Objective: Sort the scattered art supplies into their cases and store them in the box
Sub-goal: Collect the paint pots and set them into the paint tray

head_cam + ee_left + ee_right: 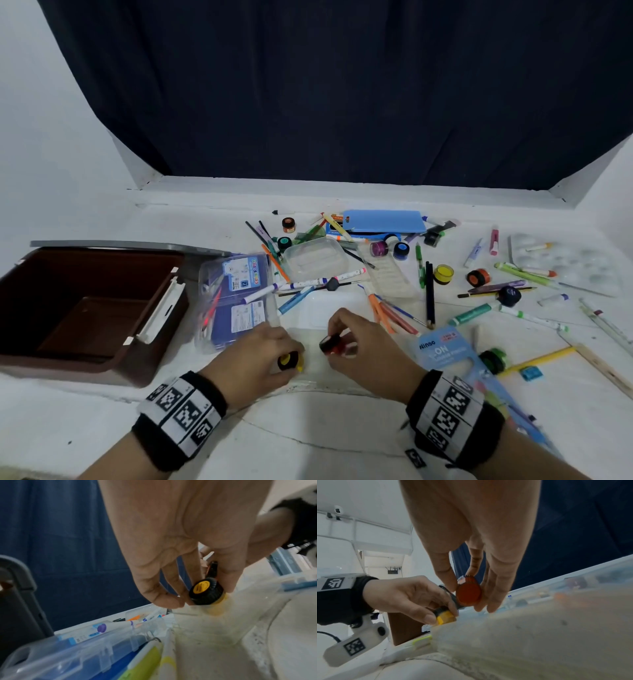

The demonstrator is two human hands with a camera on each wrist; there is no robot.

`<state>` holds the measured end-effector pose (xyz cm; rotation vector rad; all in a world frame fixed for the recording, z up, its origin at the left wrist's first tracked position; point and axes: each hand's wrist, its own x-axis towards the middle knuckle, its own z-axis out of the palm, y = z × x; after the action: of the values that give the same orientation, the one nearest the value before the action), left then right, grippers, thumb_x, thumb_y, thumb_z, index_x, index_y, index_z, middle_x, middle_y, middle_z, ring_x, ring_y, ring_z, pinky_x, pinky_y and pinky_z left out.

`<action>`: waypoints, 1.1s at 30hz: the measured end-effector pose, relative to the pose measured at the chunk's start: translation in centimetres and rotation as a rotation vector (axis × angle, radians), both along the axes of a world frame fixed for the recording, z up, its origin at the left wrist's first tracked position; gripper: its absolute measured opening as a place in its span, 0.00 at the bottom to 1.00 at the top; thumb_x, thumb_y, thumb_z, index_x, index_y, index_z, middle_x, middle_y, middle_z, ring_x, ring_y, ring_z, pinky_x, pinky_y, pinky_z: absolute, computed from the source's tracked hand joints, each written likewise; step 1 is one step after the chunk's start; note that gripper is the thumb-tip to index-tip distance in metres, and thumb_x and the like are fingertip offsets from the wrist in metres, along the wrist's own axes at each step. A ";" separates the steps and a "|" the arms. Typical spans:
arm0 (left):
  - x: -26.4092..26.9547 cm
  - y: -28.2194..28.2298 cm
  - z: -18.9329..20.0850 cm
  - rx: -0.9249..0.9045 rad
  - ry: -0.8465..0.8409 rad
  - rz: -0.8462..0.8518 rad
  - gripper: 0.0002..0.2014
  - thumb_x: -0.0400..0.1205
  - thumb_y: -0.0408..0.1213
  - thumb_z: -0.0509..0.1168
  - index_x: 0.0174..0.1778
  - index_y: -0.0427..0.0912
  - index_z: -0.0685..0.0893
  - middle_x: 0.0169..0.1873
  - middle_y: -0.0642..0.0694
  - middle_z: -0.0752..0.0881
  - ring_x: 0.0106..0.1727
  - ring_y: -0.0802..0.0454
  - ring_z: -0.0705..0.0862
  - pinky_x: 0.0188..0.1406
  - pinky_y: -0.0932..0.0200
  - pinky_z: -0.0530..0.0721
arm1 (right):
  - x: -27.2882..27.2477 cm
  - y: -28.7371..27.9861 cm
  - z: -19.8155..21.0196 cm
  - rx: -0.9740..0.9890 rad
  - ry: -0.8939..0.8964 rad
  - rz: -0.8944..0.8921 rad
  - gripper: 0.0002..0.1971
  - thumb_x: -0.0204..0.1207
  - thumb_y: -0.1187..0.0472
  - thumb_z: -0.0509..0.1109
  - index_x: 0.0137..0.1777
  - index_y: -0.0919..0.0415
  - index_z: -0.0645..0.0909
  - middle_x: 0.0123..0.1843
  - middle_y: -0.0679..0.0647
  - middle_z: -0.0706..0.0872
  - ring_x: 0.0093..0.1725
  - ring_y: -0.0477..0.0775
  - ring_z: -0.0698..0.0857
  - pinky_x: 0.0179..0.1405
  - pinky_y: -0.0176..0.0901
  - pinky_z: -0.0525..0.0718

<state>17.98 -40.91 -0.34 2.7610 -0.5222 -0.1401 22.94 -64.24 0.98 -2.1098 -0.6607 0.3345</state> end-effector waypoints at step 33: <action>1.4 1.7 0.5 0.202 0.065 -0.198 0.24 0.83 0.55 0.66 0.74 0.52 0.77 0.61 0.51 0.79 0.65 0.50 0.72 0.64 0.53 0.75 | -0.9 3.3 -1.2 -0.372 -0.216 0.241 0.09 0.76 0.68 0.67 0.53 0.61 0.84 0.50 0.56 0.88 0.49 0.58 0.83 0.52 0.54 0.80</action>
<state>19.39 -39.18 0.20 2.8812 -0.8045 -0.3450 22.01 -60.91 -0.23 -2.4461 -1.0517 0.3886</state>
